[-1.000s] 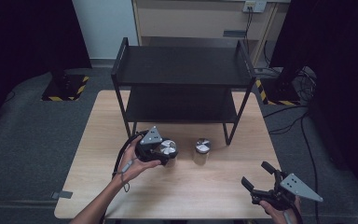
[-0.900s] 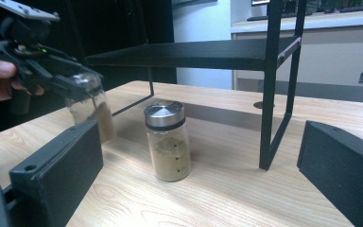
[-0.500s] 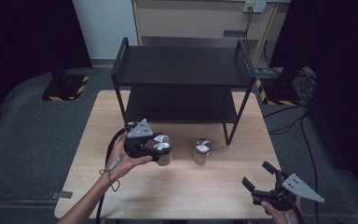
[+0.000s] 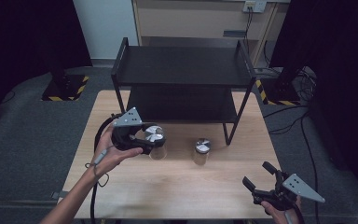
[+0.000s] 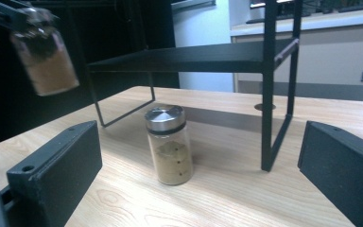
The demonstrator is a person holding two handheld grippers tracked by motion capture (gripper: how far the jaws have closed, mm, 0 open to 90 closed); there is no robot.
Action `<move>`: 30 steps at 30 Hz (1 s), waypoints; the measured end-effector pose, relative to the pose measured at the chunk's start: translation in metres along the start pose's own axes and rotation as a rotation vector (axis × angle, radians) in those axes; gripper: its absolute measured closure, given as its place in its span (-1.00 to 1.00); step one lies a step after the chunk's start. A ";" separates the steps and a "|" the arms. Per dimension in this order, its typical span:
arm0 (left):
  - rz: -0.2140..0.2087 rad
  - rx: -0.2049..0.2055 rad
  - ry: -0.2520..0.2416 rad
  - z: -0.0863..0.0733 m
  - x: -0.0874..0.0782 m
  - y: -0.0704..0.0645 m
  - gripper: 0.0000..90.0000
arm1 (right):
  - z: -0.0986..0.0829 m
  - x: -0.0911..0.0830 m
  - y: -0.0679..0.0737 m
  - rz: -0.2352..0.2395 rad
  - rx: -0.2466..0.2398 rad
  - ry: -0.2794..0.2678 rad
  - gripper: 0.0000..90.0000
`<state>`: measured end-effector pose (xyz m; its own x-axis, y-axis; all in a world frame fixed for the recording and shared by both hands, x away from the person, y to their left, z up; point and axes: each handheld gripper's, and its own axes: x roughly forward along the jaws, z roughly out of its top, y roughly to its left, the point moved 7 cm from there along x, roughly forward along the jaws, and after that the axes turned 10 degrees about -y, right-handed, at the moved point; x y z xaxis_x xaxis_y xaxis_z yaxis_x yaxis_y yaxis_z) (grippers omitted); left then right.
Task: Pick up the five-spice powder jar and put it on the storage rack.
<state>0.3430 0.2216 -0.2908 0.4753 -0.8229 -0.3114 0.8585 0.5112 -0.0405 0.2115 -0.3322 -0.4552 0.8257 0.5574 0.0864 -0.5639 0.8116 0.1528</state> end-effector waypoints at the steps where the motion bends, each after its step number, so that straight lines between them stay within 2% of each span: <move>1: -0.001 0.000 0.000 0.003 -0.002 0.000 -0.26 | 0.000 0.000 0.000 -0.002 0.002 -0.001 -0.98; 6: -0.015 0.017 0.007 0.017 -0.011 -0.001 -0.26 | 0.000 -0.001 -0.001 0.002 -0.003 -0.006 -0.98; 8: -0.019 0.010 0.005 0.023 -0.014 0.000 -0.26 | -0.001 -0.001 -0.001 0.002 -0.002 -0.003 -0.98; 12: -0.018 0.031 0.019 0.037 -0.019 -0.001 -0.26 | -0.001 0.001 0.000 0.009 -0.003 0.002 -0.98; 16: -0.026 0.011 0.008 0.048 -0.022 0.002 -0.26 | -0.001 0.001 0.000 0.012 -0.008 0.002 -0.98; 21: -0.018 0.005 0.006 0.063 -0.023 0.006 -0.26 | 0.000 0.000 0.001 0.009 -0.011 0.001 -0.98; 30: 0.017 0.019 0.018 0.102 -0.024 0.010 -0.26 | 0.000 -0.001 0.001 0.010 -0.014 -0.003 -0.98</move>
<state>0.3596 0.2211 -0.1870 0.4866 -0.8093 -0.3290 0.8538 0.5203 -0.0170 0.2097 -0.3323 -0.4551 0.8203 0.5646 0.0912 -0.5719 0.8086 0.1382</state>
